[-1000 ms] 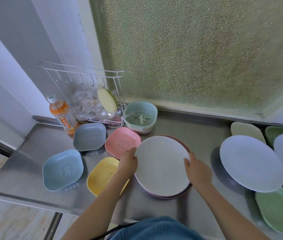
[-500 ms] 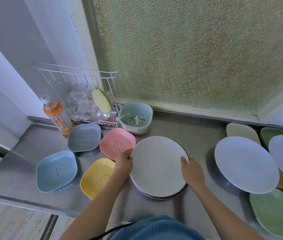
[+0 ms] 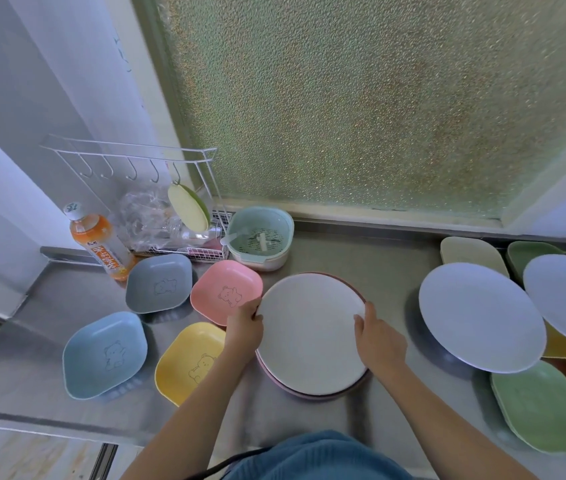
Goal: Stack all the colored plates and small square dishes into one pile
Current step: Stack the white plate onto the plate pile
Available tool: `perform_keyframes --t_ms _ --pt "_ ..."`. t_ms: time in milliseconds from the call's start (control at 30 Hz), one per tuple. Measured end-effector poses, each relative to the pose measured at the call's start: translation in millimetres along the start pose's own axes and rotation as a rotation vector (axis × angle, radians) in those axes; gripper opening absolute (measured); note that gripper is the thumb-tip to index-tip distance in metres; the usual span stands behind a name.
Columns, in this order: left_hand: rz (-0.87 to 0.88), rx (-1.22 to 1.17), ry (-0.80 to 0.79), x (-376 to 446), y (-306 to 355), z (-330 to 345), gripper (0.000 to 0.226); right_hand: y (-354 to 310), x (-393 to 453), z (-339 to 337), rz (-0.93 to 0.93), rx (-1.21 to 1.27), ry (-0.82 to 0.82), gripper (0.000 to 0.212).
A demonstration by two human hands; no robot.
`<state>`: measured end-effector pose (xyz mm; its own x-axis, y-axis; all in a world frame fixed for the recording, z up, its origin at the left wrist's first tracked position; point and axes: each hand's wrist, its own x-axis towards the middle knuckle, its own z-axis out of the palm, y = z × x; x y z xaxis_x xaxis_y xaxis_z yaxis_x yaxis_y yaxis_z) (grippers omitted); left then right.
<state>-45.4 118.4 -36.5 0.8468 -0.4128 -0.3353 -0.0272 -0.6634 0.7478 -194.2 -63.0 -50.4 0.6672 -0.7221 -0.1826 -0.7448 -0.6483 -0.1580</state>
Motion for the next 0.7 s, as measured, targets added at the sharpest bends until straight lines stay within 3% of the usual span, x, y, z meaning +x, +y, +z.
perform_keyframes --t_ms 133,233,367,467,533,633,700 --pt "0.014 0.006 -0.004 4 1 3 0.041 9 2 0 0.053 0.188 0.038 0.041" --pt "-0.034 -0.006 0.074 3 3 6 0.03 26 3 -12 0.363 0.527 0.14 0.032" --pt "-0.107 0.073 0.204 -5 -7 9 0.027 70 -2 -19 0.741 0.748 0.155 0.053" --pt "-0.229 0.015 0.088 -2 -17 13 0.026 91 -11 -13 0.86 0.815 0.09 0.059" --pt "-0.283 -0.083 0.012 2 -18 11 0.028 98 -12 -10 0.981 1.173 0.122 0.06" --pt "-0.329 -0.202 -0.04 3 -12 5 0.023 113 -4 -2 1.062 1.654 0.197 0.042" --pt "-0.344 -0.23 -0.073 5 -6 6 0.023 124 2 6 1.059 1.651 0.261 0.032"
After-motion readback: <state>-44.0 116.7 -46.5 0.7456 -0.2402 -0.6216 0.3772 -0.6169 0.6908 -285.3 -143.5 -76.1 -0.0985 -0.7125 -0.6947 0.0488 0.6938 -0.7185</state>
